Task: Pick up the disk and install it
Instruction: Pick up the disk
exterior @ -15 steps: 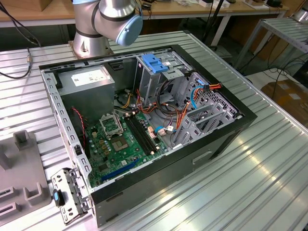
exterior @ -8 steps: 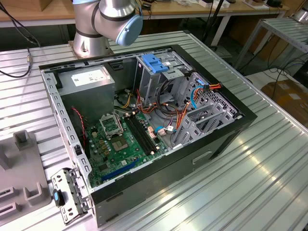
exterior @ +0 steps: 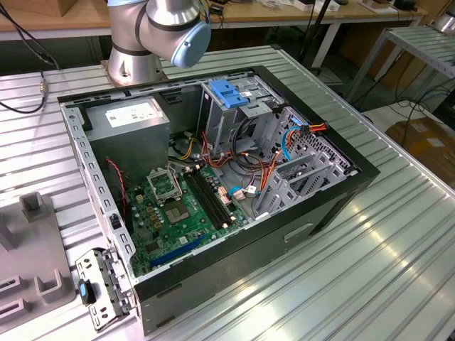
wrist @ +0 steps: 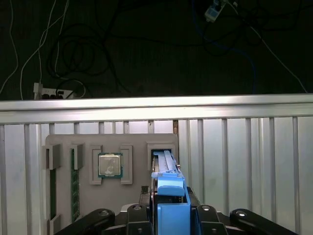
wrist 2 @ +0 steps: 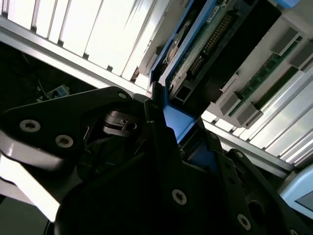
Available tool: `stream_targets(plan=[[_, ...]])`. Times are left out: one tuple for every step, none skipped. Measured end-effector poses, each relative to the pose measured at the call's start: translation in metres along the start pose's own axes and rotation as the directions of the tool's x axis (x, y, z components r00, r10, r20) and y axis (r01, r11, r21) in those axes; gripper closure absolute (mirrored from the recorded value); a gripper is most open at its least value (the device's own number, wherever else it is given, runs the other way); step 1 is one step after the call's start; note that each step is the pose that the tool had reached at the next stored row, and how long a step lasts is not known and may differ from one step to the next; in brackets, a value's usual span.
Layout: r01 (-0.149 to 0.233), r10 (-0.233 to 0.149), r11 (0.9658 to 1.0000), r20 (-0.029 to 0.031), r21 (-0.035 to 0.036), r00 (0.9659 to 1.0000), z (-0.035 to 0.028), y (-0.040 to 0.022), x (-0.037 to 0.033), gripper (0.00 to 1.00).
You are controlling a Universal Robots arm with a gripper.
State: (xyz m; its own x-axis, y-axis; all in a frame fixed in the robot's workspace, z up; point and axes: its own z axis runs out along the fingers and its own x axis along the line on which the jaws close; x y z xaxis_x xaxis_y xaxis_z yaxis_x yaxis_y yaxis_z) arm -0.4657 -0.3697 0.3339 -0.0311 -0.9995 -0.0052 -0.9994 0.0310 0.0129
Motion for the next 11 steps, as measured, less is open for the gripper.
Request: stream_targets(plan=[[0.000,0.000,1.0000,0.0000,-0.0001,1.0000,-0.0007,0.0000,0.0000,0.63],[0.000,0.000,1.0000,0.0000,0.0001,1.0000,-0.0014,0.0000,0.0000,0.63],[0.000,0.000,1.0000,0.0000,-0.0001,1.0000,-0.0026,0.0000,0.0000,0.63],[0.000,0.000,1.0000,-0.0001,-0.0001,1.0000,-0.0035,0.0000,0.0000,0.63],[0.000,0.000,1.0000,0.0000,0.0000,1.0000,-0.0046,0.0000,0.0000,0.63],[0.000,0.000,1.0000,0.0000,0.0000,1.0000,-0.0057,0.0001,0.0000,0.63],[0.000,0.000,1.0000,0.0000,0.0001,1.0000,-0.0069,0.0001,0.0000,0.63],[0.000,0.000,1.0000,0.0000,0.0000,1.0000,-0.0079,0.0001,0.0000,0.63],[0.000,0.000,1.0000,0.0000,0.0000,1.0000,-0.0094,0.0001,0.0000,0.63],[0.000,0.000,1.0000,0.0000,0.0000,1.0000,-0.0102,0.0001,0.0000,0.63],[0.000,0.000,1.0000,0.0000,0.0000,1.0000,-0.0109,0.0001,0.0000,0.63]])
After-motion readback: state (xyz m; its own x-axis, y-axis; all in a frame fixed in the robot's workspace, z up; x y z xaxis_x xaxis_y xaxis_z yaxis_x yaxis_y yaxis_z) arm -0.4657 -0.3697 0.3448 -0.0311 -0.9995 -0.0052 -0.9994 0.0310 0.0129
